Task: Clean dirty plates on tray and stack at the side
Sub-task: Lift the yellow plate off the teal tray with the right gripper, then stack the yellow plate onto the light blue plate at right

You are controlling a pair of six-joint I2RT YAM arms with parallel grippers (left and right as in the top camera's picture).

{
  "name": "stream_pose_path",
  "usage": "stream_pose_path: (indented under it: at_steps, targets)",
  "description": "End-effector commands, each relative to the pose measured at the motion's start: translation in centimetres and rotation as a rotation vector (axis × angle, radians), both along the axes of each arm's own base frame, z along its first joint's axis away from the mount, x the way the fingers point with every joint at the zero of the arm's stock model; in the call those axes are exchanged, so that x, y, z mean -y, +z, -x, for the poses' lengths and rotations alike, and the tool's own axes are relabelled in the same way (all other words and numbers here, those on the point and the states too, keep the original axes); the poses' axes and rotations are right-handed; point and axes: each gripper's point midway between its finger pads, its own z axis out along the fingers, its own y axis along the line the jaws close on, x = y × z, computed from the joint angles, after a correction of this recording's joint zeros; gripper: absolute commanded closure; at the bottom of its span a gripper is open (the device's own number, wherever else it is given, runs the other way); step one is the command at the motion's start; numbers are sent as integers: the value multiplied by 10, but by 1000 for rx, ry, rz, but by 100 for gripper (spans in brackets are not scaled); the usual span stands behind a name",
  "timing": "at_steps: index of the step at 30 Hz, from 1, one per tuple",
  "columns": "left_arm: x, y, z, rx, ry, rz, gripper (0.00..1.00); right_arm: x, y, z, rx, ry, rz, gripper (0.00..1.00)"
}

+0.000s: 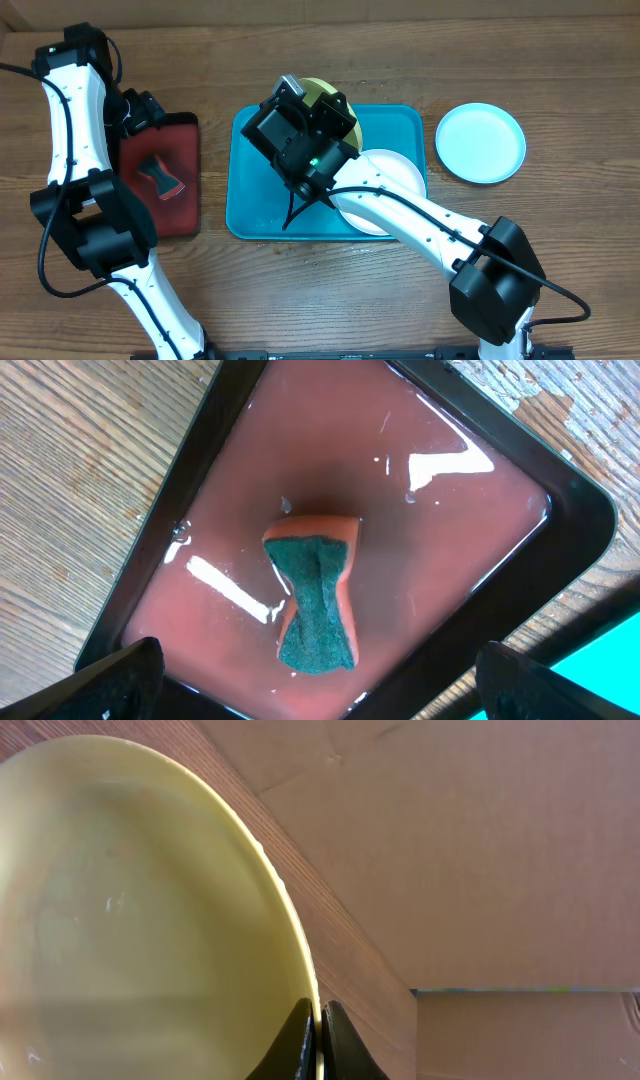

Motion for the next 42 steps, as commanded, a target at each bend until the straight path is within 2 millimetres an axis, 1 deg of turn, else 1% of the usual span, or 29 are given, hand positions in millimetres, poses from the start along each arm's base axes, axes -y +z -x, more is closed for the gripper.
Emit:
stream_pose_path:
  at_steps: [1,5,7,8,10,12,14,15,18,20,21,22,23,25,27,28,29,31,33,37,40,42]
  targets:
    - [-4,7,-2,21,9,0,0,-7,16,1,11,21,-100,96]
    - [-4,7,-2,21,9,0,0,-26,-8,4,-96,76,-274,96]
    - [-4,7,-2,21,9,0,0,-30,-22,3,-166,106,-329,96]
    - [-4,7,-2,21,9,0,0,-27,-25,0,-181,104,-338,96]
    - [-4,7,-2,21,9,0,0,-14,-26,-7,-183,75,-337,96]
    - [-4,7,-2,21,9,0,0,3,-22,-16,-163,23,-364,96]
    - [-4,7,-2,21,9,0,0,25,-21,-30,-128,-79,-474,96]
    - [-4,7,-2,21,9,0,0,36,-25,-35,-138,-121,-526,96]
    - [-4,7,-2,21,9,0,0,73,-50,-46,-283,-216,-723,96]
    - [-4,7,-2,21,9,0,0,99,-63,-50,-400,-277,-891,96]
    - [-4,7,-2,21,9,0,0,115,-68,-50,-481,-294,-1002,96]
    - [-4,7,-2,21,9,0,0,121,-69,-50,-505,-300,-1040,96]
    - [-4,7,-2,21,9,0,0,136,-70,-50,-547,-319,-1118,96]
    - [-4,7,-2,21,9,0,0,168,-72,-49,-583,-377,-1210,96]
    - [-4,7,-2,21,9,0,0,215,-77,-45,-573,-488,-1248,96]
    - [-4,7,-2,21,9,0,0,230,-78,-43,-566,-527,-1256,96]
    - [-4,7,-2,21,9,0,0,251,-82,-39,-560,-581,-1268,96]
    - [-4,7,-2,21,9,0,0,283,-87,-29,-559,-666,-1282,96]
    - [-4,7,-2,21,9,0,0,309,-92,-20,-555,-740,-1294,96]
    - [-4,7,-2,21,9,0,0,342,-100,-8,-528,-830,-1300,96]
    - [-4,7,-2,21,9,0,0,365,-113,3,-502,-911,-1232,96]
    - [-4,7,-2,21,9,0,0,377,-125,11,-489,-957,-1184,96]
